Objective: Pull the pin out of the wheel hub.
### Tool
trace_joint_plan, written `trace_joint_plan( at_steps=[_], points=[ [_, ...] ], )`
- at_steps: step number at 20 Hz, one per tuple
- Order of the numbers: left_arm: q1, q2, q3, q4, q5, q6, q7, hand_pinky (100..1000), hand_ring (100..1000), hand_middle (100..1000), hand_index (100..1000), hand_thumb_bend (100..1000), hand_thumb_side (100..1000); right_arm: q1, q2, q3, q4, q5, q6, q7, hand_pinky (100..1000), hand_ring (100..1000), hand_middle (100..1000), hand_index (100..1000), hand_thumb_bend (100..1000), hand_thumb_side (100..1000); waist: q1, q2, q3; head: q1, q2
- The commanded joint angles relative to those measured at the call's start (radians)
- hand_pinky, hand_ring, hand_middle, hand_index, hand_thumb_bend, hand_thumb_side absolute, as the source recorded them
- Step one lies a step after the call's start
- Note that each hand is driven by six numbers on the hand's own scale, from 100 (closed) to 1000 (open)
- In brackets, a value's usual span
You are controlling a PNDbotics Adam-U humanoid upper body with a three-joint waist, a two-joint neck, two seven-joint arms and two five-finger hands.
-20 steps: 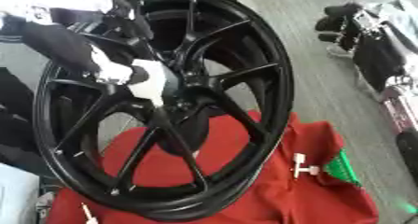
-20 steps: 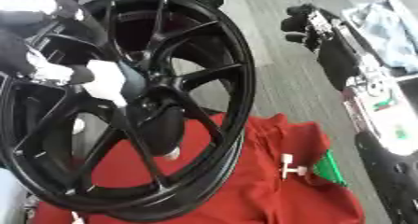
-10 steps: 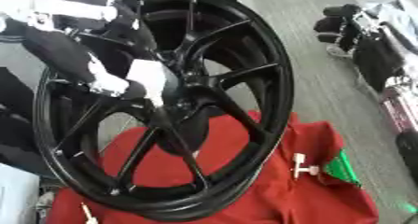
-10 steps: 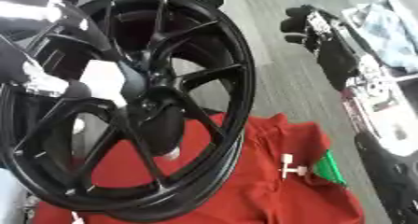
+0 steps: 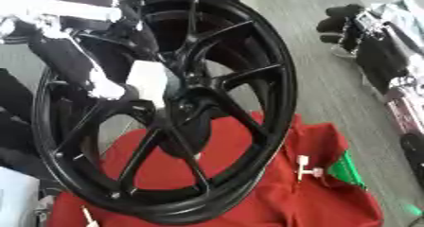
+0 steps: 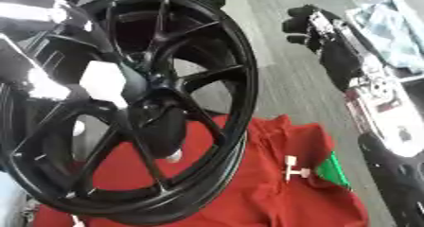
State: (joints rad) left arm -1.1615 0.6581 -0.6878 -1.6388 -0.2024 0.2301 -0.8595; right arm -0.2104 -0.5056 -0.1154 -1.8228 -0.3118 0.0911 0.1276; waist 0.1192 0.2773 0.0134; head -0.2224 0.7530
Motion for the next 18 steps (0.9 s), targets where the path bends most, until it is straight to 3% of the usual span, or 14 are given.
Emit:
trace_joint_plan(
  at_steps=[1, 8, 18],
  points=[
    [-0.019, 0.006, 0.008, 0.0, -0.012, 0.005, 0.0, 924, 869, 772, 853, 400, 334, -0.009, -0.021, -0.001, -0.011, 0.004, -0.001, 0.003, 845, 814, 669, 780, 100, 761, -0.009, -0.018, -0.002, -0.003, -0.014],
    [-0.022, -0.005, 0.003, 0.008, -0.015, 0.0, -0.009, 924, 871, 777, 849, 406, 343, -0.009, -0.021, 0.001, -0.009, 0.006, -0.001, 0.005, 845, 814, 669, 781, 100, 764, -0.008, -0.018, -0.004, 0.0, -0.017],
    [-0.026, -0.032, -0.013, 0.035, -0.086, -0.038, 0.0, 911, 866, 781, 837, 428, 178, -0.009, -0.021, 0.002, -0.01, 0.006, 0.0, 0.007, 846, 814, 669, 781, 100, 768, -0.008, -0.016, -0.007, 0.004, -0.014]
  ],
)
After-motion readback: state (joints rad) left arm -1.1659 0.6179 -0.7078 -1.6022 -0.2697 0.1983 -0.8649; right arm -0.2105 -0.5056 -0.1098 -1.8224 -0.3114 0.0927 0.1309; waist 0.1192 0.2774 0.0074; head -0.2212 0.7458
